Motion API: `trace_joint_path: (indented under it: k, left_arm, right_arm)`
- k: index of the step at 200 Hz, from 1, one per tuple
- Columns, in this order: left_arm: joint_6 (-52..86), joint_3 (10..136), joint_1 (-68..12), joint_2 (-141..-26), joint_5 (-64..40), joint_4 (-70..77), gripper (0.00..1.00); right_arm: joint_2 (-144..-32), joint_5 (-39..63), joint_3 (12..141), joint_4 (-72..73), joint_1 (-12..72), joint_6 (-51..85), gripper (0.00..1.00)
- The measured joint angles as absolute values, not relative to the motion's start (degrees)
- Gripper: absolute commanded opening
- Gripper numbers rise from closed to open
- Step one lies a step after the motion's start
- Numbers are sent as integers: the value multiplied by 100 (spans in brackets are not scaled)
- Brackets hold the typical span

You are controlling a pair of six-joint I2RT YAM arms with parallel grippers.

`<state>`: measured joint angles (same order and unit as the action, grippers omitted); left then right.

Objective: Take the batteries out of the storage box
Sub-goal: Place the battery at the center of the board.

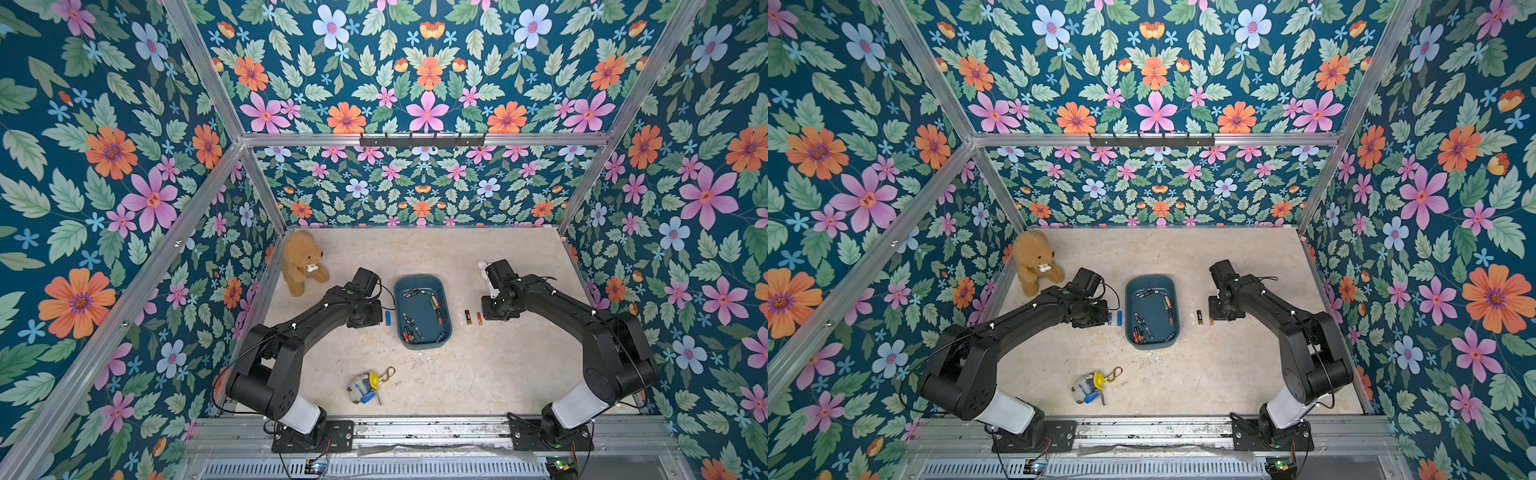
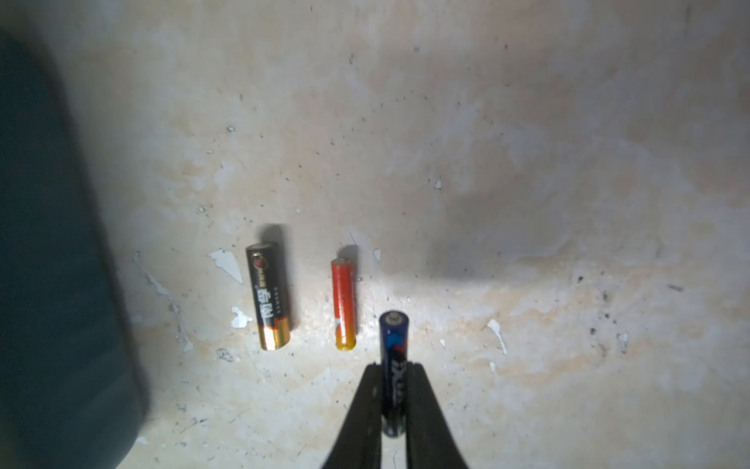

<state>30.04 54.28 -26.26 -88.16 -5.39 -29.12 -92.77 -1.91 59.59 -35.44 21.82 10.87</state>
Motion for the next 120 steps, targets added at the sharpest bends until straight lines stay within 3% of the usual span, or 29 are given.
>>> trace_joint_path:
  k: [120]
  left_arm:
    - [3006, 5424, -2626, -8858, -541, -2919, 25]
  right_arm:
    - [-9710, -191, 5839, -3245, 2084, 1015, 15]
